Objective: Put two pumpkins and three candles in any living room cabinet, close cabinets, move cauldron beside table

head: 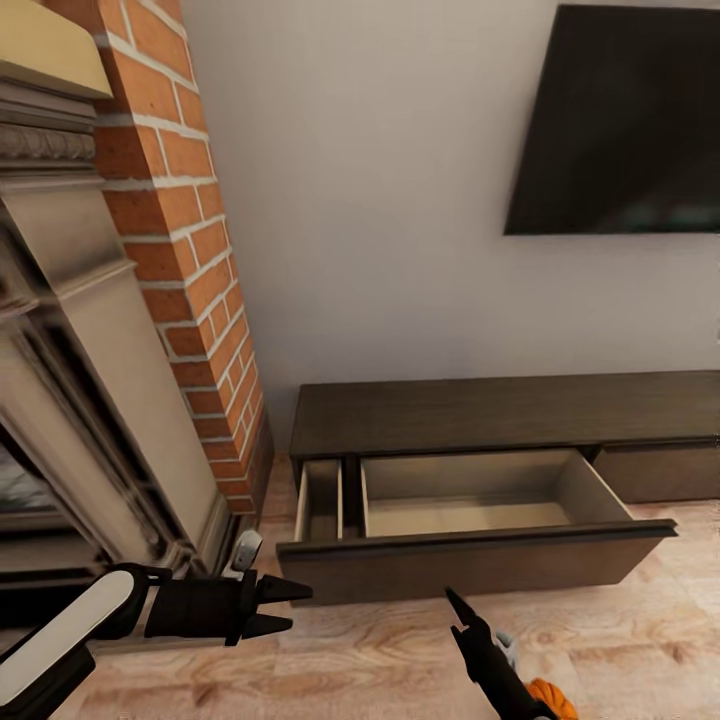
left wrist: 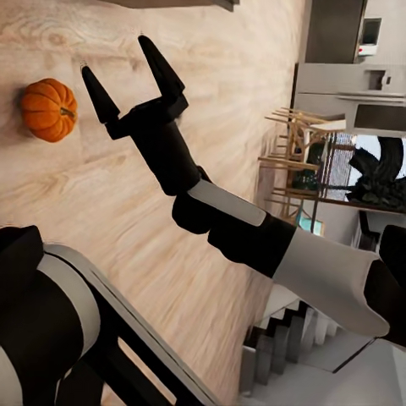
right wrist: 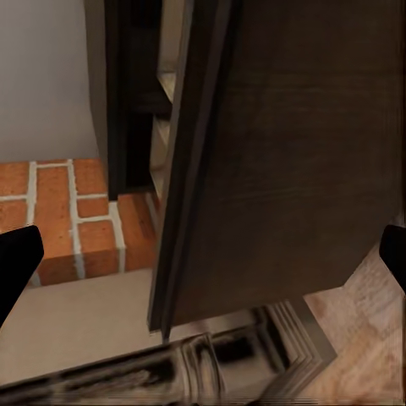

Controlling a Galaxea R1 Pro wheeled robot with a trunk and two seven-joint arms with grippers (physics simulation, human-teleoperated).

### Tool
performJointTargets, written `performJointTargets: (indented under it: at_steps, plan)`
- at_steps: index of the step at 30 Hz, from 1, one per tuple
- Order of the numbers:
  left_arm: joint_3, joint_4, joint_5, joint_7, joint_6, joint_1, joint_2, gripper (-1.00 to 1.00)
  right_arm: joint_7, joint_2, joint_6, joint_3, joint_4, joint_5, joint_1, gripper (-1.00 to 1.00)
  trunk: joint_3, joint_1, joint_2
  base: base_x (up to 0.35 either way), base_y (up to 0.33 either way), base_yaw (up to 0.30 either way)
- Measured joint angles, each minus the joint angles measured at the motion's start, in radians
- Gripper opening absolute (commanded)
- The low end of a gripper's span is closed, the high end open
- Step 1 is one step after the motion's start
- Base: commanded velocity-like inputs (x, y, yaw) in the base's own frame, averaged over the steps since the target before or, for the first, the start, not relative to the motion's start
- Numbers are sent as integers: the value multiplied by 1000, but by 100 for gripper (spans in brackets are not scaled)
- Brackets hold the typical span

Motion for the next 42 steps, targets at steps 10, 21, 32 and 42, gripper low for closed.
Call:
performJointTargets:
  at_steps: [10,21,32,42]
  plan:
    - [-2,0,-5,12,-1,0,-1,100,-19,2,-3,0,0,2,0,100,31,-38,70,-280,0,0]
    - [-3,0,-16,81,-2,0,-1,100,-54,0,-7,-1,0,2,0,100,41,-50,91,-313,0,0]
    - [-11,1,-118,81,-4,0,-2,100,-52,0,-5,-1,1,2,-1,100,40,-50,91,-294,-106,-102]
    - [-10,1,-129,83,-6,0,-2,100,-52,0,-8,-1,2,2,-1,100,37,-50,91,-29,-286,-270]
